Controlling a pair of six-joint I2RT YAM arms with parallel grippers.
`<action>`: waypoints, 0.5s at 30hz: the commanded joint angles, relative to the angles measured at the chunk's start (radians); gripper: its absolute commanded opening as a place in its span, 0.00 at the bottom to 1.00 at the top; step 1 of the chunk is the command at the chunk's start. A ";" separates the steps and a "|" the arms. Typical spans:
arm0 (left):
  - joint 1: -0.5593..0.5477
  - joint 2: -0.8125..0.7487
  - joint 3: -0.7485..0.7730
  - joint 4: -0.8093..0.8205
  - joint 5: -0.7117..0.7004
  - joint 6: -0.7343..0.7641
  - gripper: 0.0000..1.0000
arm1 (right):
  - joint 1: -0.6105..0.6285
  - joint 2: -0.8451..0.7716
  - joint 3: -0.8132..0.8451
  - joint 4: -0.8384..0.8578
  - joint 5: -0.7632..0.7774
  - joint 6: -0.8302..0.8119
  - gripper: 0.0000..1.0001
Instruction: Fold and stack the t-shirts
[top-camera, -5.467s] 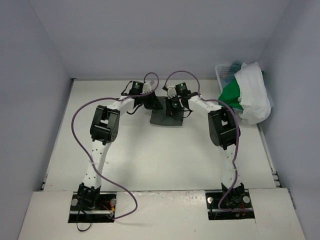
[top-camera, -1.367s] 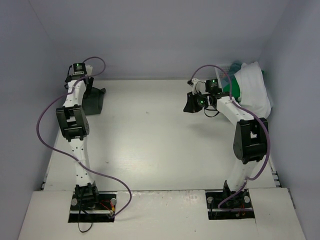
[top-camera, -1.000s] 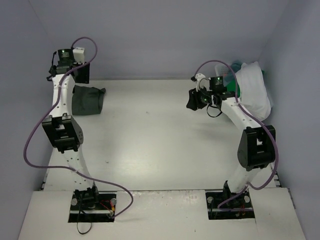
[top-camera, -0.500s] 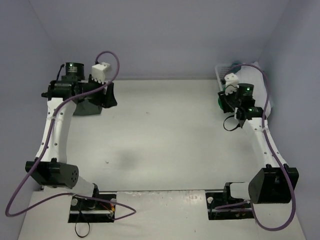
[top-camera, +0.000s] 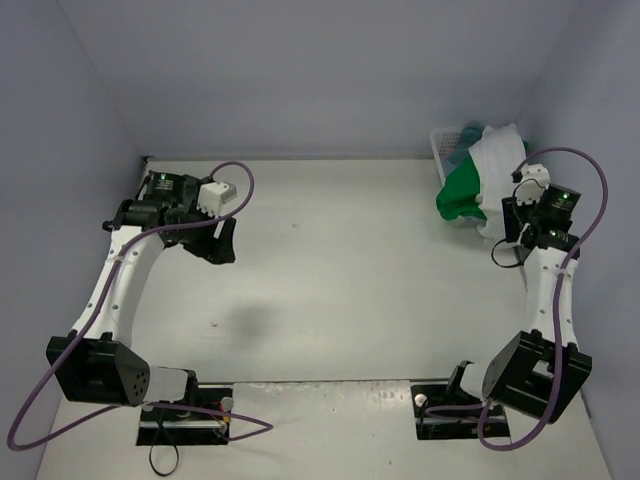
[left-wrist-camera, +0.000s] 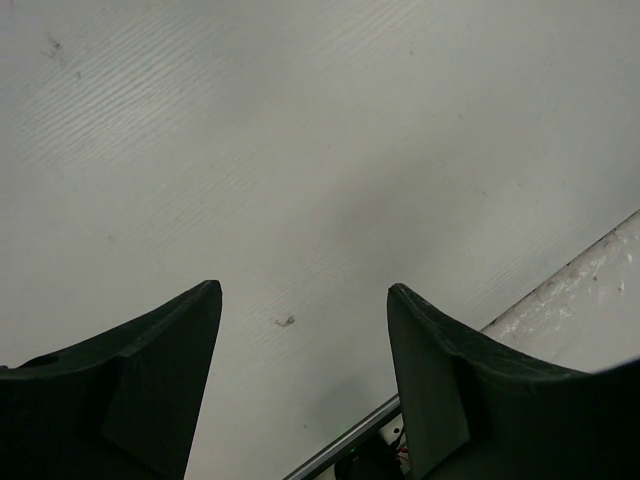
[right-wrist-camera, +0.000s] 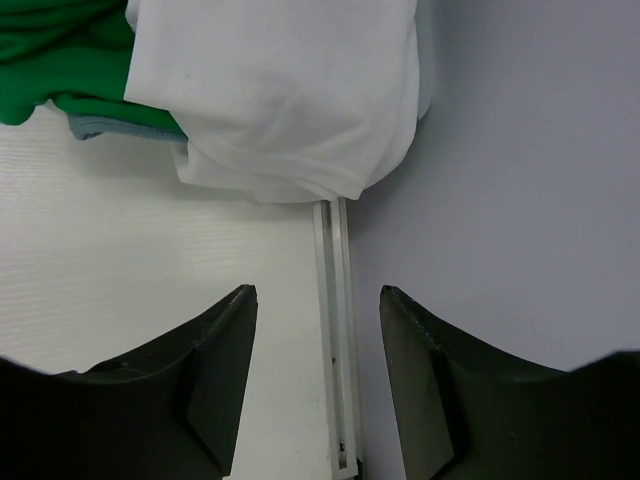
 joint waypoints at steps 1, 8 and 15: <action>0.003 -0.044 0.043 0.078 -0.028 0.027 0.62 | -0.017 -0.001 0.036 0.008 -0.089 -0.021 0.49; 0.004 -0.050 0.036 0.095 -0.033 0.027 0.62 | -0.018 0.089 0.125 -0.022 -0.227 -0.001 0.49; 0.004 -0.038 0.039 0.104 -0.043 0.026 0.62 | -0.017 0.259 0.252 -0.035 -0.342 0.032 0.49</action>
